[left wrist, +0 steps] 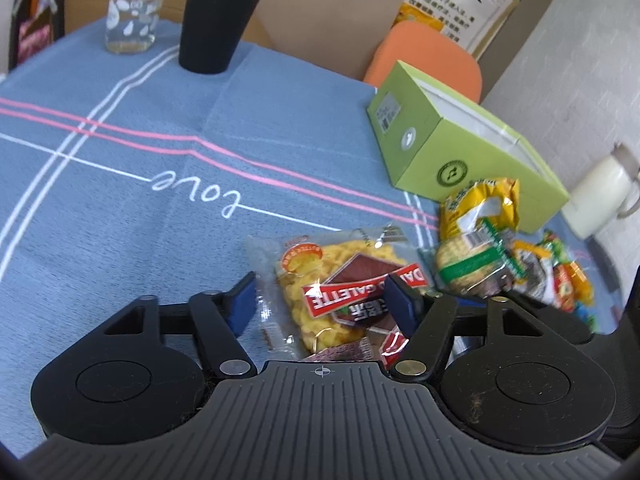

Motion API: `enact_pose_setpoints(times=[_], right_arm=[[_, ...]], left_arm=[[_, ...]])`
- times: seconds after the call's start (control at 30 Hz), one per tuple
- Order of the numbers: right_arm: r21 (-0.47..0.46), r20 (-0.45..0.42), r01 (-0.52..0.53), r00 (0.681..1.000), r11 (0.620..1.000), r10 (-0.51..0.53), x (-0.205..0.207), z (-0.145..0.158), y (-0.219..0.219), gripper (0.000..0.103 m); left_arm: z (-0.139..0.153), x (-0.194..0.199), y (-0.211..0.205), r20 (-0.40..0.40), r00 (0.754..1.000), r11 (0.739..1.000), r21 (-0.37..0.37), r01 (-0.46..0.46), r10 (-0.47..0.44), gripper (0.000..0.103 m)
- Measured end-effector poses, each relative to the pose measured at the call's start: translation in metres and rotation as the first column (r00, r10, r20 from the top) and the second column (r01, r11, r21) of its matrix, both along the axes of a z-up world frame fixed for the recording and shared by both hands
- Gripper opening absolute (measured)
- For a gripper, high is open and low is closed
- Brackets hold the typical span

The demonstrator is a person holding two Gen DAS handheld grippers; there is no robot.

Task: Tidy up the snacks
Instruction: 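Move the left gripper to the yellow DANCO galette bag and grasp it, then carry the DANCO bag with the left gripper and drop it into the box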

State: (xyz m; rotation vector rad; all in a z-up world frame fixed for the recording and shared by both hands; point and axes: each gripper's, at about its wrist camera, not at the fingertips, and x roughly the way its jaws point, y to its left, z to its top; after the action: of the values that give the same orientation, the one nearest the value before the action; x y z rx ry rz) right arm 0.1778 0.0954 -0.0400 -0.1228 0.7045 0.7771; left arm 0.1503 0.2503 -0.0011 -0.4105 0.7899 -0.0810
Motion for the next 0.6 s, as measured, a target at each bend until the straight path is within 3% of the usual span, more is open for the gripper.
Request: enact_pose_setpoints(times=[0.07, 0.17, 0.23, 0.27, 0.3, 0.33, 0.37, 0.4, 0.6], right_arm=[[0.017, -0.022, 0.010, 1.000, 1.000, -0.010, 0.005, 0.001, -0.006, 0.094], [0.043, -0.044, 0.033, 0.999, 0.999, -0.031, 0.011, 0.001, -0.013, 0.094], [0.026, -0.013, 0.019, 1.000, 0.999, -0.019, 0.006, -0.001, -0.010, 0.094], [0.024, 0.000, 0.007, 1.000, 1.000, -0.007, 0.003, -0.002, -0.007, 0.094], [0.023, 0.007, -0.006, 1.000, 1.000, 0.006, 0.001, -0.003, -0.005, 0.094], [0.007, 0.018, -0.014, 1.000, 1.000, 0.013, -0.002, -0.002, -0.001, 0.093], [0.002, 0.024, -0.029, 0.999, 1.000, 0.029, -0.006, -0.001, 0.001, 0.085], [0.014, 0.022, -0.037, 0.999, 0.999, 0.037, -0.008, 0.002, 0.000, 0.081], [0.050, 0.096, 0.009, 0.995, 0.999, -0.014, -0.009, 0.031, -0.020, 0.080]], left_arm=[[0.000, -0.002, 0.004, -0.006, 1.000, 1.000, -0.014, -0.009, 0.009, 0.050], [0.000, -0.006, 0.010, -0.011, 1.000, 0.998, -0.060, -0.023, 0.022, 0.072], [-0.001, -0.007, 0.007, -0.004, 1.000, 0.998, -0.055, -0.025, 0.025, 0.072], [-0.001, -0.007, 0.003, 0.000, 1.000, 0.999, -0.030, -0.024, 0.024, 0.068], [0.000, -0.007, -0.002, 0.002, 1.000, 1.000, -0.002, -0.019, 0.019, 0.053], [0.001, -0.008, -0.007, 0.004, 1.000, 0.999, 0.028, -0.017, 0.017, 0.052], [0.002, -0.009, -0.010, 0.010, 1.000, 0.999, 0.038, -0.019, 0.019, 0.046], [0.005, -0.011, -0.011, 0.020, 1.000, 0.999, 0.038, -0.024, 0.023, 0.029], [0.028, -0.005, -0.010, 0.054, 0.998, 0.998, -0.067, -0.013, 0.016, 0.024]])
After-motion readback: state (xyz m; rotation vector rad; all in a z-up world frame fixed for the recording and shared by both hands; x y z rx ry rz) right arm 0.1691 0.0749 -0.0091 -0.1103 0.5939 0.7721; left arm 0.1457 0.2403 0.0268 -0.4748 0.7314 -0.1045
